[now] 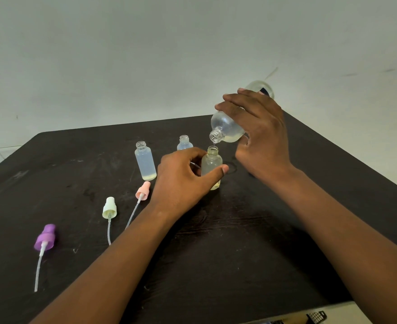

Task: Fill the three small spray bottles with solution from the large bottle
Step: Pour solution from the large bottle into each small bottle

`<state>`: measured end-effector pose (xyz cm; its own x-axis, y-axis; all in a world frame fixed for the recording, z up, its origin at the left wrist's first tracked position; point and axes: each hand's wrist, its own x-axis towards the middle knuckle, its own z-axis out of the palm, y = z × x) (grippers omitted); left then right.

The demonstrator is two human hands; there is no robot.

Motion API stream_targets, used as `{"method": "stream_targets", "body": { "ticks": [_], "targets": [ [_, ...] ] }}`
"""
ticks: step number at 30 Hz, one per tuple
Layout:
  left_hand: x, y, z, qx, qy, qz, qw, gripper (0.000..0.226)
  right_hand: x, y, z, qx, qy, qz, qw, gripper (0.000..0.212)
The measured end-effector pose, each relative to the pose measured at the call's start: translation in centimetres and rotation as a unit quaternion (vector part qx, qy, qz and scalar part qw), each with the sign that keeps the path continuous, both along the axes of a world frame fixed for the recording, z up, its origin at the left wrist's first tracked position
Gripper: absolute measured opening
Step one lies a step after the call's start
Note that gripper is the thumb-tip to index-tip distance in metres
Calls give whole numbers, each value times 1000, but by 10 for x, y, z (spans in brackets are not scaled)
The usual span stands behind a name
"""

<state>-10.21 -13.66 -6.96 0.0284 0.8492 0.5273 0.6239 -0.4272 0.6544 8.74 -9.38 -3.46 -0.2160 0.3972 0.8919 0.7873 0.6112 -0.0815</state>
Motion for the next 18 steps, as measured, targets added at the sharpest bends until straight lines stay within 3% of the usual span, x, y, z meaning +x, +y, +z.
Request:
{"method": "stream_targets", "body": {
  "ticks": [11,18],
  "targets": [
    [0,-2,1,-2,-6,0,1000,38,0,3,-2,9,7,8,1000,69],
    [-1,-2,2,3,-26,1,1000,49,-2,0,-2,-14,46,21,999,66]
  ]
}}
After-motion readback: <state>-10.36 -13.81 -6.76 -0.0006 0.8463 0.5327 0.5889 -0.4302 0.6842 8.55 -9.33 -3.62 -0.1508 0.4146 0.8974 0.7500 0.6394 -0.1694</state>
